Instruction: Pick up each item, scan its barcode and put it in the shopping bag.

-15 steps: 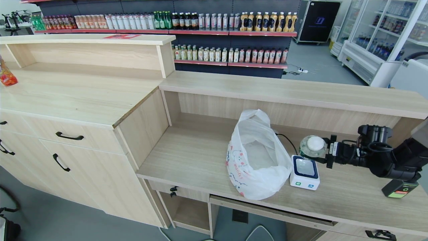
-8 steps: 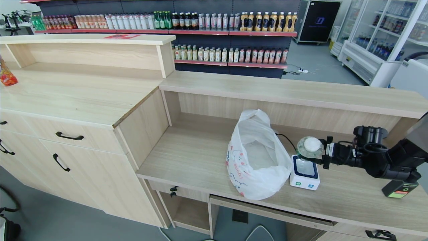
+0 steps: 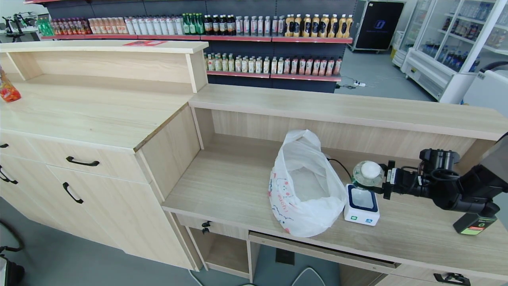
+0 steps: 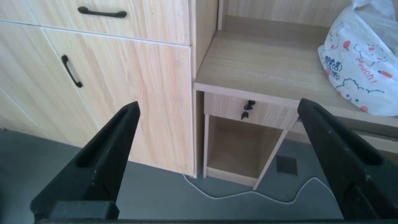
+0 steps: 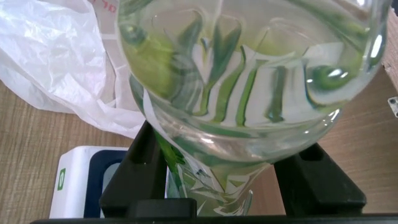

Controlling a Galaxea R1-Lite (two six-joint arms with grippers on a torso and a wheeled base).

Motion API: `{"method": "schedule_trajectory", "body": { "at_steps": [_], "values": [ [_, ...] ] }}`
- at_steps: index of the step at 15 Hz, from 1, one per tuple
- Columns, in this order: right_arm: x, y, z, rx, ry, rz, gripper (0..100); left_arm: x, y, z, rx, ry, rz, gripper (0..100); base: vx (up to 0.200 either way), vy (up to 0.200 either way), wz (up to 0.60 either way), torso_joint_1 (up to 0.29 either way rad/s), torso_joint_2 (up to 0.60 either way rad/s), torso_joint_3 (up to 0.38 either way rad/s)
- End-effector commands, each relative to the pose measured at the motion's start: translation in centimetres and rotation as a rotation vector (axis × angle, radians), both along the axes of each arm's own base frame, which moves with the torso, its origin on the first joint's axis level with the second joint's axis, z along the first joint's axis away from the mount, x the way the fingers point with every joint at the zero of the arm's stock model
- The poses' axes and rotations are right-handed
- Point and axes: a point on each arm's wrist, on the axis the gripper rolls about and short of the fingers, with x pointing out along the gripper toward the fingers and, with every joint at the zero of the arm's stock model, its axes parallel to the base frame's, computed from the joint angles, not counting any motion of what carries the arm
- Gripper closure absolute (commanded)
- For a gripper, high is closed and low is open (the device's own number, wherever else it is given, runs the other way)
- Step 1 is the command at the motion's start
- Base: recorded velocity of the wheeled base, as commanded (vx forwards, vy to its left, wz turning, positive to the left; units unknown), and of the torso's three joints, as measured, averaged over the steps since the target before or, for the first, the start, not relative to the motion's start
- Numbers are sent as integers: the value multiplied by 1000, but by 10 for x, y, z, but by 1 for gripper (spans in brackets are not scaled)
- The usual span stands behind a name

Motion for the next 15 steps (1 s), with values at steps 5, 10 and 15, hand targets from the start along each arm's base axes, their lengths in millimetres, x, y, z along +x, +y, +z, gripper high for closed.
{"method": "schedule_trajectory", "body": {
  "at_steps": [5,10,15],
  "values": [
    [1,3,-6,7,13,15,100,0,0,0,1,-1,0,0,0,0,0,0,0,0],
    [1,5,-8,9,20,19,100,0,0,0,-1,-1,0,0,0,0,0,0,0,0],
    [-15,2,48,98,63,-29,100,0,0,0,-1,-1,0,0,0,0,0,0,0,0]
  ]
}}
